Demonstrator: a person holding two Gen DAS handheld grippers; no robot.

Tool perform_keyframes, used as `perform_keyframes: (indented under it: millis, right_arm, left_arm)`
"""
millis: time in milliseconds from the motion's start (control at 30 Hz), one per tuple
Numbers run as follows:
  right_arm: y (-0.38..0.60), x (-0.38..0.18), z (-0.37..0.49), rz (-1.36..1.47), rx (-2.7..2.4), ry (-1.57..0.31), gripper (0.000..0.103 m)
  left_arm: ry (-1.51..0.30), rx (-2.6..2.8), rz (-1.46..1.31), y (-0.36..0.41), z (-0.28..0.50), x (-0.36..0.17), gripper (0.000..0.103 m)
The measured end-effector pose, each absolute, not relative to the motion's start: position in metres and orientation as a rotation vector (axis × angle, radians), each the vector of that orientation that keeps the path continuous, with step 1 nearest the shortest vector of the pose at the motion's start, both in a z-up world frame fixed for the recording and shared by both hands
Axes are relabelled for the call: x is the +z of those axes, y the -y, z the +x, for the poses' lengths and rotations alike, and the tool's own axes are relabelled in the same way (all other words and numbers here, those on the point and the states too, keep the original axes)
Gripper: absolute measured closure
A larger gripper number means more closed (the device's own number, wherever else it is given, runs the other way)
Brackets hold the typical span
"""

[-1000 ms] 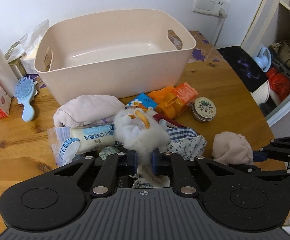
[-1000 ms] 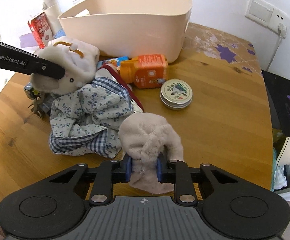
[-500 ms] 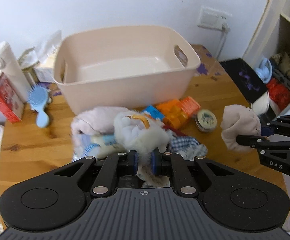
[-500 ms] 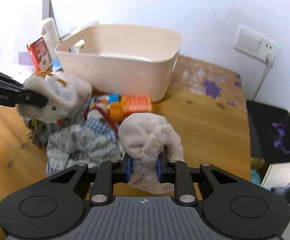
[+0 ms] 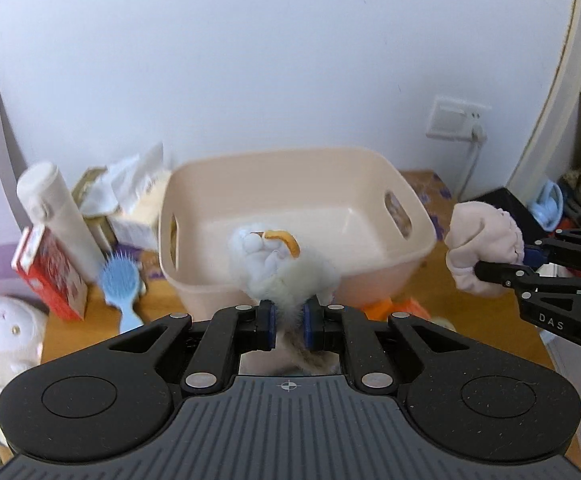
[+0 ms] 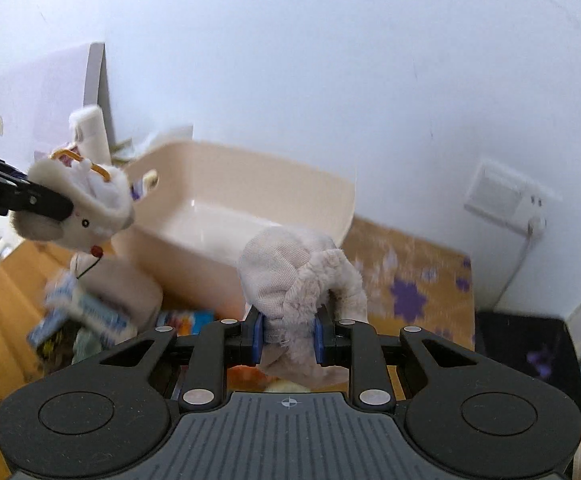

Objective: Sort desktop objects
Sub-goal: 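Carry the plush toy and knit hat over the beige basket with both tools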

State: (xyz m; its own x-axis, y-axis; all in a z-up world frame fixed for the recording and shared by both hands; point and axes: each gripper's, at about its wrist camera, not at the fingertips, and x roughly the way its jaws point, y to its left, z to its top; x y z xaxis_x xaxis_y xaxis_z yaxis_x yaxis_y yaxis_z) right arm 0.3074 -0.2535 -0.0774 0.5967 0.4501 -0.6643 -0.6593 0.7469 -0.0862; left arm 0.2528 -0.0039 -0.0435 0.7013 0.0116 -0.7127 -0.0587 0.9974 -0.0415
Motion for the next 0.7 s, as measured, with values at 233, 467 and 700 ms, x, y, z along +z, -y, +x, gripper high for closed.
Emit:
perform_keyframes:
  millis: [233,467,700]
  right_arm:
    - [0.230,-0.066,0.334,-0.343,0.694,-0.601,0.081]
    - [0.205,-0.066,0.356,-0.374,0.740,-0.547,0.081]
    - [0.173,-0.083,0.366,-0.465,0.792,-0.536,0.081]
  left_arm:
    - [-0.749,0.079,-0.049,-0.001,0.285,-0.037,0.091]
    - [-0.759,0.111,-0.032,-0.003,0.316,-0.047,0.091]
    - [-0.829,0.147,-0.047,-0.006,0.343,-0.068,0.091]
